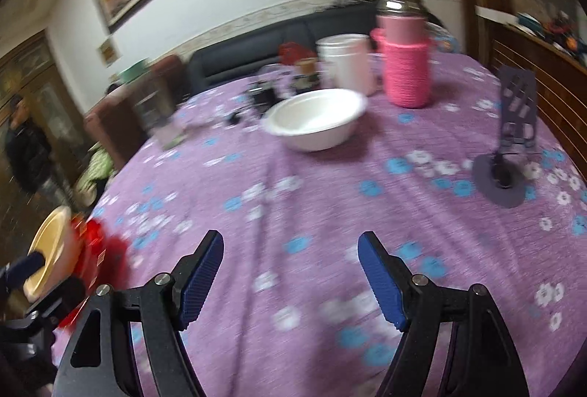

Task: Organize plates and bowls
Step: 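Move both grippers to the white bowl beside the pink thermos, then close both grippers on the white bowl rim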

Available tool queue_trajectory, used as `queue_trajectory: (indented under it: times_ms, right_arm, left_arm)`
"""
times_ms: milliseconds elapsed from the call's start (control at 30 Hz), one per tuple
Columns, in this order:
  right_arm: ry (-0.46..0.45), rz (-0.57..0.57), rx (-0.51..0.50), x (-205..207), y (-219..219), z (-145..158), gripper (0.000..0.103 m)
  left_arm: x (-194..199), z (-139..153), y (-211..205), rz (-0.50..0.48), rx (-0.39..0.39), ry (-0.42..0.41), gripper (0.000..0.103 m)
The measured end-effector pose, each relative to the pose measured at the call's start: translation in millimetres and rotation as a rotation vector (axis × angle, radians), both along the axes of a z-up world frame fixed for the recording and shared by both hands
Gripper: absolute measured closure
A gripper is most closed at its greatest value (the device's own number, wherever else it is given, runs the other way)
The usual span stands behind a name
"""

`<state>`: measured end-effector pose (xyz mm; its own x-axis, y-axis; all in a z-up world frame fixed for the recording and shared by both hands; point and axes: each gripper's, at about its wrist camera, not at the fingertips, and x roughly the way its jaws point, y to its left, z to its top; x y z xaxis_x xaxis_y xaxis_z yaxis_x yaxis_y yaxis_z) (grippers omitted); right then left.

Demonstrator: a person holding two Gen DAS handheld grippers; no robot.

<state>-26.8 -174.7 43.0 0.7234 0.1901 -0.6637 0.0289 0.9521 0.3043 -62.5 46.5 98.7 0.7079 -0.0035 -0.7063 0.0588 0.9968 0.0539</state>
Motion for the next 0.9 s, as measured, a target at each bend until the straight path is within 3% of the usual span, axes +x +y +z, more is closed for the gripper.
queue_trajectory:
  times_ms: [167, 467, 767, 900]
  right_arm:
    - [0.041, -0.108, 0.089, 39.2, -43.7, -3.5, 0.023]
    - [0.077, -0.166, 0.167, 115.6, -62.6, -9.7, 0.023]
    - [0.12, -0.151, 0.243, 159.9, -68.0, -34.5, 0.032]
    - [0.125, -0.138, 0.254, 168.4, -68.3, -41.7, 0.032]
  left_arm:
    - [62.6, 1.7, -11.5, -0.029, -0.12, 0.063, 0.011]
    - [171.1, -21.3, -24.9, -0.004, -0.288, 0.21, 0.012]
    - [239.2, -49.8, -51.0, -0.008, -0.282, 0.291, 0.029]
    - [258.5, -63.8, -58.2, -0.001, -0.319, 0.323, 0.029]
